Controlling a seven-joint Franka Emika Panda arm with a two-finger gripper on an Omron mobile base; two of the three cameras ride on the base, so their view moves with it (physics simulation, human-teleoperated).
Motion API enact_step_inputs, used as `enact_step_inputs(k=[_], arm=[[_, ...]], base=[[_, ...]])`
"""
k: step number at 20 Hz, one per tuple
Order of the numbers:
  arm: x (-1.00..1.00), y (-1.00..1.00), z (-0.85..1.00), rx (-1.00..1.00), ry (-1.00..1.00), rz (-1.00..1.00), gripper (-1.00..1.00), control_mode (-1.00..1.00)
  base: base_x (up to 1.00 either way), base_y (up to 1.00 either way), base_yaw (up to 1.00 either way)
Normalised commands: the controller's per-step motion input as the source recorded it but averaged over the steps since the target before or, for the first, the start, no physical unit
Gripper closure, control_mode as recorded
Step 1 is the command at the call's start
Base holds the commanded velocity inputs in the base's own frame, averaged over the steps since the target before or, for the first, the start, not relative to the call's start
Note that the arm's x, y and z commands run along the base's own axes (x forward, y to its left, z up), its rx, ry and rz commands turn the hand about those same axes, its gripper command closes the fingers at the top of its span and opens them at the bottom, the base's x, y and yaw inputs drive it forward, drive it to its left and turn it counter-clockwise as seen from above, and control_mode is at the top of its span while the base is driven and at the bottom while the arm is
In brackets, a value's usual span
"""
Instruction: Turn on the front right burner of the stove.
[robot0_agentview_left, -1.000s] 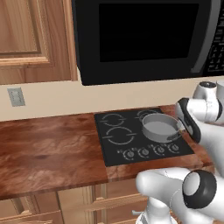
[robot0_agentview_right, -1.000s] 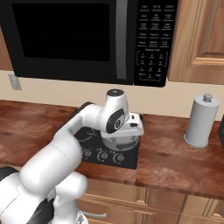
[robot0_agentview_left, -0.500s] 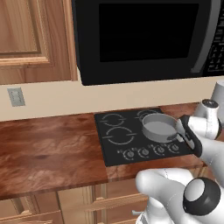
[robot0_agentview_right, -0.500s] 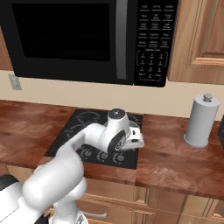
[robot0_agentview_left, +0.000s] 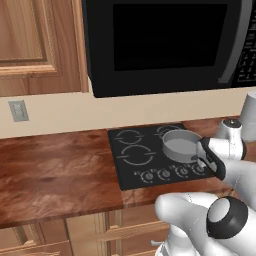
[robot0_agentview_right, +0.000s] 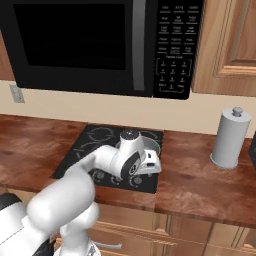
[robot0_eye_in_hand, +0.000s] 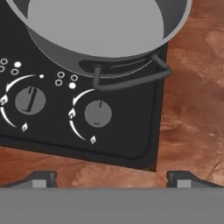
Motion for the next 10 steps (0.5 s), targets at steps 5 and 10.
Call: enact_step_inputs(k=[5,10], arm=[[0.15,0.06,-0.24,0.00,0.06,0.00,-1.00,-1.00],[0.16,0.20,-0.37,0.05,0.00,0.00,-1.00,-1.00]], base=[[0.00,0.00,0.00],[0.00,0.00,0.00]])
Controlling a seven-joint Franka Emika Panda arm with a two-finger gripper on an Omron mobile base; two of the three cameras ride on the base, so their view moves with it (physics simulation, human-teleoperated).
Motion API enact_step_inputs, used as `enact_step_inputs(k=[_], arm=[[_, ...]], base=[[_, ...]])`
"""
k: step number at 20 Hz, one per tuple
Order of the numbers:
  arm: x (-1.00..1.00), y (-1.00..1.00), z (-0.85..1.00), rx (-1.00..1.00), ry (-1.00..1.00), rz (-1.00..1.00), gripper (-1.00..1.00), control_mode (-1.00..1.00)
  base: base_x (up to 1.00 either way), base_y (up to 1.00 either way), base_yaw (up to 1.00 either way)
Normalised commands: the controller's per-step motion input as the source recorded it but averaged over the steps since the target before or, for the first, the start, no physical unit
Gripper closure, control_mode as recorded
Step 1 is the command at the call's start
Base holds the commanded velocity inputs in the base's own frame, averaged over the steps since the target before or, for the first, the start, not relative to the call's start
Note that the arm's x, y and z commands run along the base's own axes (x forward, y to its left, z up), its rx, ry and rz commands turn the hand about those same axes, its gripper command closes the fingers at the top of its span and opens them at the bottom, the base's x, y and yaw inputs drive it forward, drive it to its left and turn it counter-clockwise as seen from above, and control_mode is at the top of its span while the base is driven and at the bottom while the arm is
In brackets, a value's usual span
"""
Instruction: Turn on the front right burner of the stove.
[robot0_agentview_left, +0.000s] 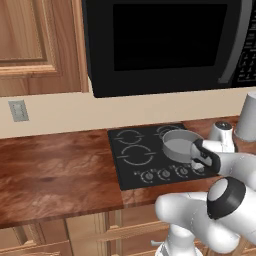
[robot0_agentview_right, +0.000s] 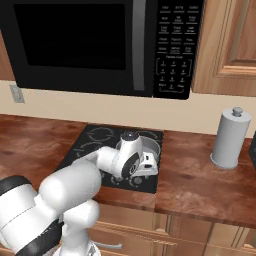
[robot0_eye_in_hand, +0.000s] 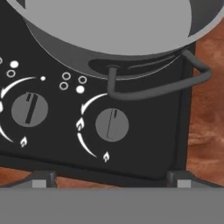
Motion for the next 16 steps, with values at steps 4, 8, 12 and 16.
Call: enact_step_inputs(k=[4,8,12,16], arm=[[0.08,0.11,-0.30,0.09,0.00,0.00,-1.00,-1.00],[0.06,0.00,-0.15,0.07,0.00,0.00,-1.00,-1.00],[0.04,0.00,-0.12,0.05,0.00,0.00,-1.00,-1.00],[0.13,0.00,-0.16,0.05,0.00,0.00,-1.00,-1.00]], base=[[0.00,0.00,0.00],[0.00,0.00,0.00],[0.00,0.00,0.00],[0.00,0.00,0.00]])
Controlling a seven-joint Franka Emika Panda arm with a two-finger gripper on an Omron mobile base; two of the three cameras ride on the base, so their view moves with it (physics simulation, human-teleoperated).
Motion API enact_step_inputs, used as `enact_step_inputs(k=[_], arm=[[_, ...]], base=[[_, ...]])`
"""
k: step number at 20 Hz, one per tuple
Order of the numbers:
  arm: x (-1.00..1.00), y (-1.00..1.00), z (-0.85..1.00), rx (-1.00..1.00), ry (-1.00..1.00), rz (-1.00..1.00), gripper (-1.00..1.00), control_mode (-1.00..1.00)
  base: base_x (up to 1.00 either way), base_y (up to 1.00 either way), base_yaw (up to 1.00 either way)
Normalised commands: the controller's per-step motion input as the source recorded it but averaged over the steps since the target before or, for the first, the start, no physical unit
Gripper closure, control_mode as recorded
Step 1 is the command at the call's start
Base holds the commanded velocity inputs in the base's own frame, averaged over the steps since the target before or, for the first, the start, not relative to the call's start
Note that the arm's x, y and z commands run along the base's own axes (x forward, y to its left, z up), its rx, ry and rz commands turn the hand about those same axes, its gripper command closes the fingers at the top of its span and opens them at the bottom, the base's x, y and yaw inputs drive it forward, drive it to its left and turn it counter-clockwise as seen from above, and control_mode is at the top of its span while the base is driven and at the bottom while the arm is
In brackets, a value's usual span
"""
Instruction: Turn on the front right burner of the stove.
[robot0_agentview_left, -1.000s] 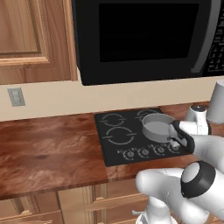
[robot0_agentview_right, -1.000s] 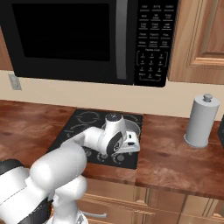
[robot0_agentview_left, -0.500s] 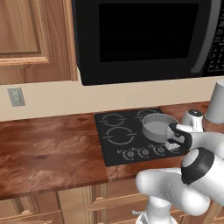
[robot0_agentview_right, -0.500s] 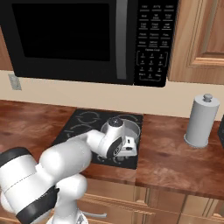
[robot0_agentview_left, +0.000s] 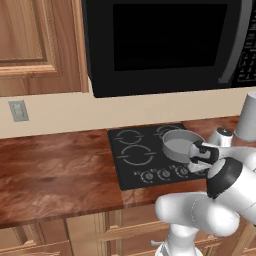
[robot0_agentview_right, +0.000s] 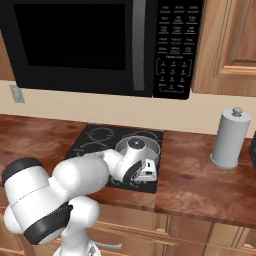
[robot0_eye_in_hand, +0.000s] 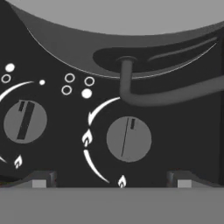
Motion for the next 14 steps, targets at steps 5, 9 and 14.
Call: enact_step_inputs(k=[5,9,14], arm=[[0.19,0.00,-0.18,0.06,0.00,0.00,-1.00,-1.00],[0.17,0.00,-0.14,0.05,0.00,0.00,-1.00,-1.00],[0.14,0.00,-0.11,0.05,0.00,0.00,-1.00,-1.00]], base=[[0.00,0.00,0.00],[0.00,0.00,0.00],[0.00,0.00,0.00]])
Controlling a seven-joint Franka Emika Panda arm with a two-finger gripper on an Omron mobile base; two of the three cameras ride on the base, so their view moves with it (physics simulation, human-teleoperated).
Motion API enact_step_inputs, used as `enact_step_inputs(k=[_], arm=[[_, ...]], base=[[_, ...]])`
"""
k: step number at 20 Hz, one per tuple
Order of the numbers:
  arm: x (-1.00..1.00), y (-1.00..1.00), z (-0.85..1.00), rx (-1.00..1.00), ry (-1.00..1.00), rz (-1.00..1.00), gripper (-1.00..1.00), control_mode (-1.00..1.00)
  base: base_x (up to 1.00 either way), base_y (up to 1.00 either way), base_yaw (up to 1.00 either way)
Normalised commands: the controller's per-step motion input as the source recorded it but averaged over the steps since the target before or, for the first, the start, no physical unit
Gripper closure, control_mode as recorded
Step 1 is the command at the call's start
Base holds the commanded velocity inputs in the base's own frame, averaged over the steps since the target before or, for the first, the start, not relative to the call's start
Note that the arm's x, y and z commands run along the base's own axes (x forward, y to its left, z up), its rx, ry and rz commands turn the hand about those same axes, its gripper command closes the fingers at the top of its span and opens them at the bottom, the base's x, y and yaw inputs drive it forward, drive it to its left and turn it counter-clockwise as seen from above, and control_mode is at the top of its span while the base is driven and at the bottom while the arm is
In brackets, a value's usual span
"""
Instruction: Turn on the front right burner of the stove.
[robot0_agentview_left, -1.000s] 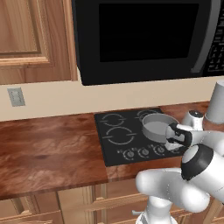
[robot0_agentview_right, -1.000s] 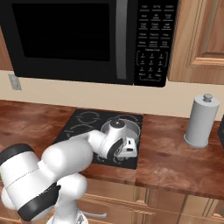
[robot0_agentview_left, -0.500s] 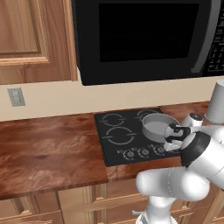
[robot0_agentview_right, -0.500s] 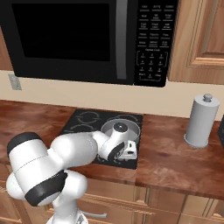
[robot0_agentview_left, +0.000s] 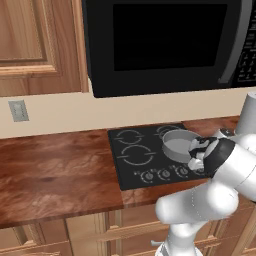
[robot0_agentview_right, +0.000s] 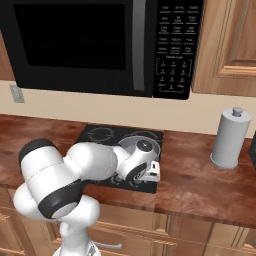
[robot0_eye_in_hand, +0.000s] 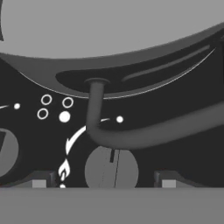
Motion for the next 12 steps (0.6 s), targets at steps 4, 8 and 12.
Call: enact_step_inputs(k=[4,8,12], arm=[[0.03,0.00,-0.14,0.03,0.00,0.00,-1.00,-1.00],[0.00,0.00,-0.22,0.00,0.00,0.00,1.00,-1.00],[0.00,0.00,-0.25,0.00,0.00,0.00,1.00,-1.00]], base=[[0.00,0.00,0.00],[0.00,0.00,0.00],[0.00,0.00,0.00]])
